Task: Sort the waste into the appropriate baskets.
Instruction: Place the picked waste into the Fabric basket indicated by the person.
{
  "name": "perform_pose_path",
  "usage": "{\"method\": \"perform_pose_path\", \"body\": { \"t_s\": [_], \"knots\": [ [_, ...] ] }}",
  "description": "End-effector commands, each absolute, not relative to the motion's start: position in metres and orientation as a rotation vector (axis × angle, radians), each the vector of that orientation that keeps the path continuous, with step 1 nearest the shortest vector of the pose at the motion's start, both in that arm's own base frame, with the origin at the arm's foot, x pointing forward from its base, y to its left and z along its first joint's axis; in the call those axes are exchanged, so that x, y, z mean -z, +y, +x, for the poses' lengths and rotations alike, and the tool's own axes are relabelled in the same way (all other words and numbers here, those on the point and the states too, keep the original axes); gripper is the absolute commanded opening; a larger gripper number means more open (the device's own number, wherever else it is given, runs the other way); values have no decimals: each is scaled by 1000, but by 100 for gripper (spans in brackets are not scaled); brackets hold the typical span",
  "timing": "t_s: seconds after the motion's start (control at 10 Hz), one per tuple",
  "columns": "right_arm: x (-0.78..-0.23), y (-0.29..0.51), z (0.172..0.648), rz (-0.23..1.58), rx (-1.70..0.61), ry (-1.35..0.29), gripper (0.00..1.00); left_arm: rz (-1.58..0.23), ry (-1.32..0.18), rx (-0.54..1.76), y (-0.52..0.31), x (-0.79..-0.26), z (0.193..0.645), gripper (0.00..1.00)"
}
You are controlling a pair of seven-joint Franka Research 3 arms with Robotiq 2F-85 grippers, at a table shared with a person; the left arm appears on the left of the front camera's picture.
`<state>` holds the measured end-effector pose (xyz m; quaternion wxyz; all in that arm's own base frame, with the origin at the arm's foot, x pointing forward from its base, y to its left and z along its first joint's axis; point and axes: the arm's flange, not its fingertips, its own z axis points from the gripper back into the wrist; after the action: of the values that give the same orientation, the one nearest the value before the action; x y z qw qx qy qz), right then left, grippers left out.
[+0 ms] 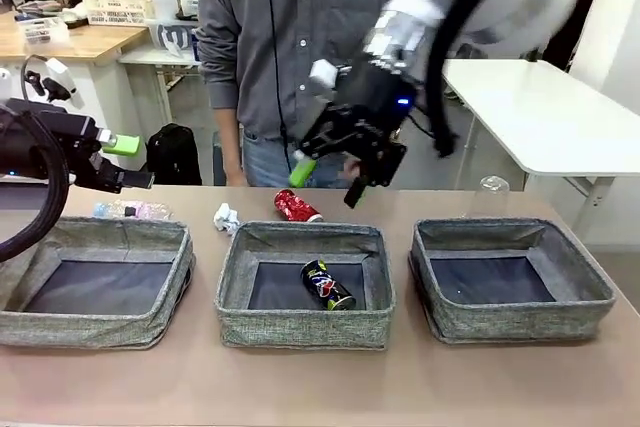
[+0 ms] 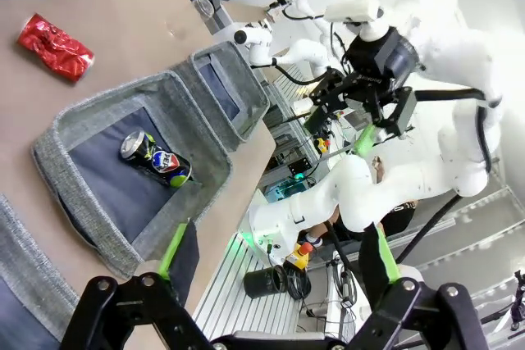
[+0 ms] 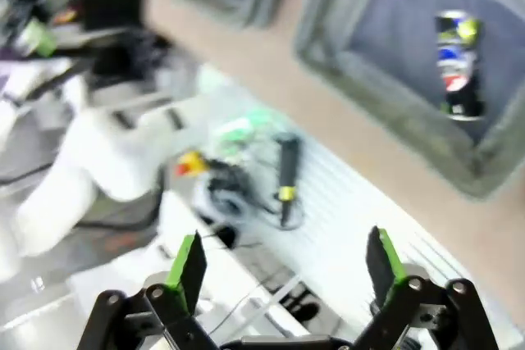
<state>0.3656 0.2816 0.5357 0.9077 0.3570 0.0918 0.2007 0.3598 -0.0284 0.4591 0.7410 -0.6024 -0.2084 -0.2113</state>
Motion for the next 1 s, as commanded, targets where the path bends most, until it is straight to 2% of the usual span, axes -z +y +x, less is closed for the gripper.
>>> {"method": "perform_pose_path", "body": {
  "t_s": [0.0,0.1,0.2,0.3,0.4,0.9],
  "knots": [
    [-469,226,359,1095,-274,269,100,-1340,-487,475,-32,-459,360,100],
    [-448,207,359,1318,-105,215,100,-1340,-487,475,-32,-459,360,100],
    [-422,186,353,1638,18,-85,100,-1340,-487,475,-32,-459,360,100],
    [-404,180,349,1717,100,-155,100,-1340,-487,475,-32,-459,360,100],
    [-446,191,363,1204,-194,202,100,-1340,-487,475,-32,-459,360,100],
    [-446,191,363,1204,-194,202,100,-1340,-487,475,-32,-459,360,100]
  ]
}}
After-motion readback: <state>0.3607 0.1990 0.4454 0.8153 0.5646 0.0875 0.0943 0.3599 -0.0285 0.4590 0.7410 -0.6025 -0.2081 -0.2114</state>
